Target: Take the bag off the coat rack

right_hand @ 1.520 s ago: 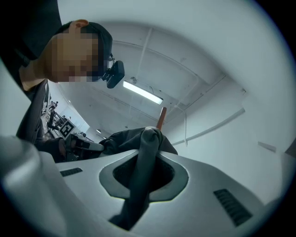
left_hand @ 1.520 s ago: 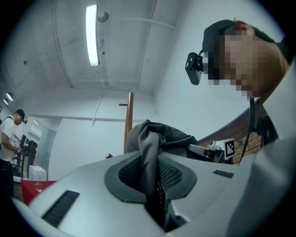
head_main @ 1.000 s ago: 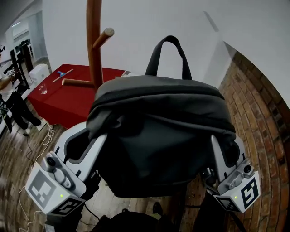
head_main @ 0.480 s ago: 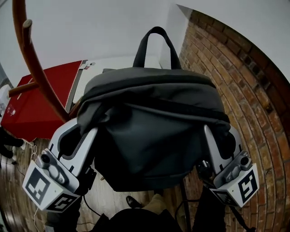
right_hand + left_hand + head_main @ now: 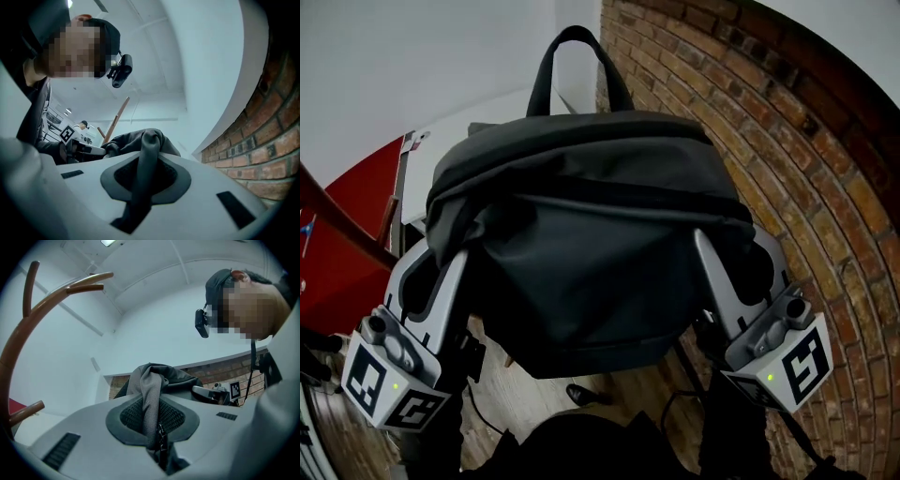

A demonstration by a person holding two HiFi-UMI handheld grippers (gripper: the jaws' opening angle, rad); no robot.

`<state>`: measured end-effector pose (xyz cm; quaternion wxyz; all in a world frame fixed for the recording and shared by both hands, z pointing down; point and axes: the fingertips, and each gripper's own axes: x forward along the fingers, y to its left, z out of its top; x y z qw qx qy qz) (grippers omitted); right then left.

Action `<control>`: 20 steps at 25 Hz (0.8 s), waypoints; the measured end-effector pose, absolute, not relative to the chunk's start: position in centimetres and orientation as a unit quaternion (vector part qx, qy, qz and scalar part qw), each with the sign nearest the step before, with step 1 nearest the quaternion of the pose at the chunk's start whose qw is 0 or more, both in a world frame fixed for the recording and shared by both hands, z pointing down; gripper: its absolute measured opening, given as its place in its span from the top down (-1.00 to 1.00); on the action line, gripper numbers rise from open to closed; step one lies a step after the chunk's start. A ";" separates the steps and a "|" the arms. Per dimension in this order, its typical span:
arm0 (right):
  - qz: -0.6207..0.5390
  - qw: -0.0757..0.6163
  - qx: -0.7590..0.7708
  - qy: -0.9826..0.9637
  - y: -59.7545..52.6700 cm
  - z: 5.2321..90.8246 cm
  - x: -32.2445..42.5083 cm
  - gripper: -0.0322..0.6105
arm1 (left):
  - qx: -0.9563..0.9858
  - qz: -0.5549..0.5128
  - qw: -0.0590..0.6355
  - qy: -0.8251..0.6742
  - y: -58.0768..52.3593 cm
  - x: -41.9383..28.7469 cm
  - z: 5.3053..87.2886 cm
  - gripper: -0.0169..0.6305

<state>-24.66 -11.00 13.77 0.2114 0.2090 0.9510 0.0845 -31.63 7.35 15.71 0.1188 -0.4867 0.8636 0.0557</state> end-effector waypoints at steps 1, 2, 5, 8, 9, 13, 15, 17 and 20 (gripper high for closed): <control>0.087 0.211 0.200 0.953 -11.3 14.1 -24.0 0.79 | -0.494 0.056 0.118 0.859 6.9 -31.2 16.0 0.75; 0.088 0.210 0.193 0.954 -11.7 14.4 -23.4 0.79 | -0.500 0.058 0.117 0.856 6.5 -30.7 16.4 0.75; 0.088 0.206 0.168 0.960 -13.0 15.1 -21.3 0.79 | -0.521 0.059 0.111 0.844 4.8 -29.6 16.9 0.75; 0.078 0.194 0.125 0.970 -14.9 16.5 -18.4 0.79 | -0.554 0.058 0.097 0.825 2.0 -28.5 17.8 0.75; 0.073 0.191 0.113 0.972 -15.4 16.9 -17.5 0.79 | -0.564 0.057 0.093 0.819 1.1 -28.1 18.1 0.75; 0.073 0.180 0.070 0.979 -17.2 17.9 -13.9 0.79 | -0.595 0.057 0.081 0.798 -2.0 -26.3 18.7 0.75; 0.070 0.184 0.058 0.979 -17.2 17.7 -12.4 0.79 | -0.603 0.057 0.079 0.792 -2.4 -25.3 18.5 0.75; 0.065 0.185 0.050 0.979 -17.0 17.6 -11.2 0.79 | -0.609 0.054 0.078 0.788 -2.5 -24.5 18.5 0.75; 0.064 0.183 0.038 0.980 -17.0 17.3 -9.8 0.79 | -0.624 0.050 0.084 0.775 -3.0 -24.0 18.3 0.75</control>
